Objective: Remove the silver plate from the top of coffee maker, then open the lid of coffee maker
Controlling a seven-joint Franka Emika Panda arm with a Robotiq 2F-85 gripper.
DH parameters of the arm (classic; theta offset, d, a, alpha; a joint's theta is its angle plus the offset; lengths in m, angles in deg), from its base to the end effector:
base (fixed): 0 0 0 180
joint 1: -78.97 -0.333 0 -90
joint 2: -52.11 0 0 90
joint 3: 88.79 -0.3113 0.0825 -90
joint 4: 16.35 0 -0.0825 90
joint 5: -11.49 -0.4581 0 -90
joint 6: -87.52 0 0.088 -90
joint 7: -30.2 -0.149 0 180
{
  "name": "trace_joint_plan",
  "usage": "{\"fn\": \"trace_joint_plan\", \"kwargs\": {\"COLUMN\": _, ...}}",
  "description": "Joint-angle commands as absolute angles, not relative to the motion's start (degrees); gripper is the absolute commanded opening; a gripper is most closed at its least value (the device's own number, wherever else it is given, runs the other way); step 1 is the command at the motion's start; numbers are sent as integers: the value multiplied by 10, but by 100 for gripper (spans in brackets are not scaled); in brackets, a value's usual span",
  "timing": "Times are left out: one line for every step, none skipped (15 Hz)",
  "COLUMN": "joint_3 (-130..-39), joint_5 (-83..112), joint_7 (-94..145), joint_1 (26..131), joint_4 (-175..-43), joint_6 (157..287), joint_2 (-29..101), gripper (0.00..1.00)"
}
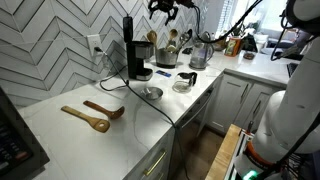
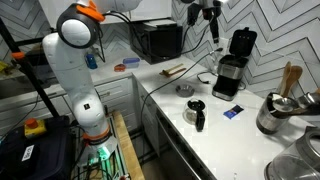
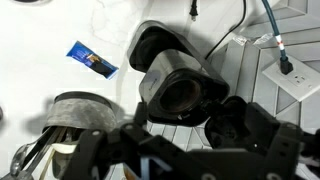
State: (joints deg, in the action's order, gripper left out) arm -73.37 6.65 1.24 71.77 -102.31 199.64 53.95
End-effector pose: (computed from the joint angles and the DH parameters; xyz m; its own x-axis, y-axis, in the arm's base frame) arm 0.6617 -0.0896 0.6852 0.6960 -0.6192 0.3637 -0.5380 -0.7851 -0.3069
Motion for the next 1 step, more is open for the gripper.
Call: {"fn": "trace_joint_plan", "kwargs": {"joint_3": -783, "joint_5": 63, "joint_7": 14, "joint_1": 769, "joint_4": -1017, "joint_6": 1994, "joint_2": 537, "gripper": 100}}
